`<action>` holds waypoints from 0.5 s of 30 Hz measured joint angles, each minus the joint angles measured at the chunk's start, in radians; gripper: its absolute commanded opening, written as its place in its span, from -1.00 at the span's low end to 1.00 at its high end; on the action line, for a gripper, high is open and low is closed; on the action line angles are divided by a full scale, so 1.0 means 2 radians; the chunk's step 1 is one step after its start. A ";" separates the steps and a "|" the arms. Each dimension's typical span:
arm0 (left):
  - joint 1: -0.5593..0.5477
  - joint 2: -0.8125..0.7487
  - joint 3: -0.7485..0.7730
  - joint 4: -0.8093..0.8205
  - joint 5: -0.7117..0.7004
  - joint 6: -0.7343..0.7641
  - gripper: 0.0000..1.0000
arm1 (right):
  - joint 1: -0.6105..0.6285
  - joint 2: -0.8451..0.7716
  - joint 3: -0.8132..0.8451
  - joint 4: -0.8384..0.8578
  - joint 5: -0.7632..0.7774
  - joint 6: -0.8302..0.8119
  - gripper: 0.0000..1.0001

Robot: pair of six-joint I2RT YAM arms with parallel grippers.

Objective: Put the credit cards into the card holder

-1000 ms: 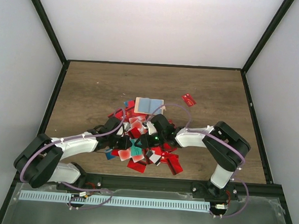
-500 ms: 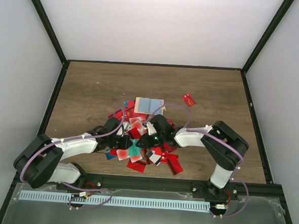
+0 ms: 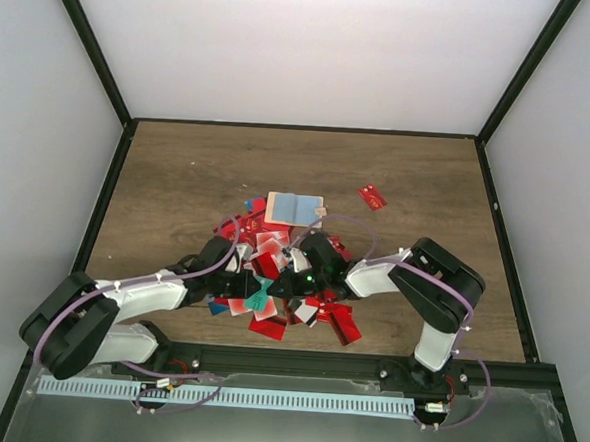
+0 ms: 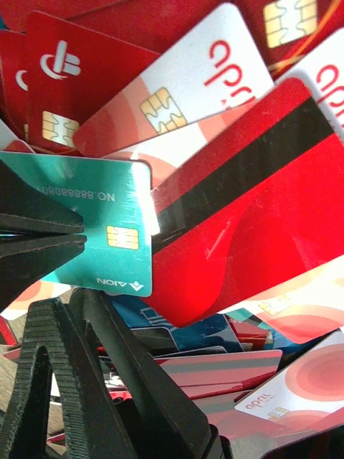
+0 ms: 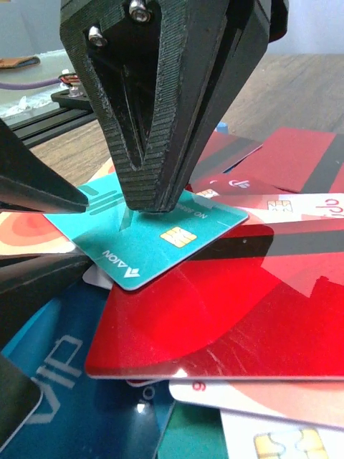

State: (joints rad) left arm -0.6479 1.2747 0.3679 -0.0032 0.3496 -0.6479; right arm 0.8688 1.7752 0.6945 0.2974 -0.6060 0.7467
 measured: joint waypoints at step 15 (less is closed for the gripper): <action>0.000 -0.105 0.022 -0.112 -0.061 -0.003 -0.75 | 0.003 0.011 -0.011 0.046 0.010 0.051 -0.58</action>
State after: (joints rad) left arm -0.6487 1.0657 0.4126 -0.2268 0.2279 -0.6540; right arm 0.8742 1.7969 0.6716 0.3901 -0.5861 0.8478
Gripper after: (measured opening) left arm 0.132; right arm 0.201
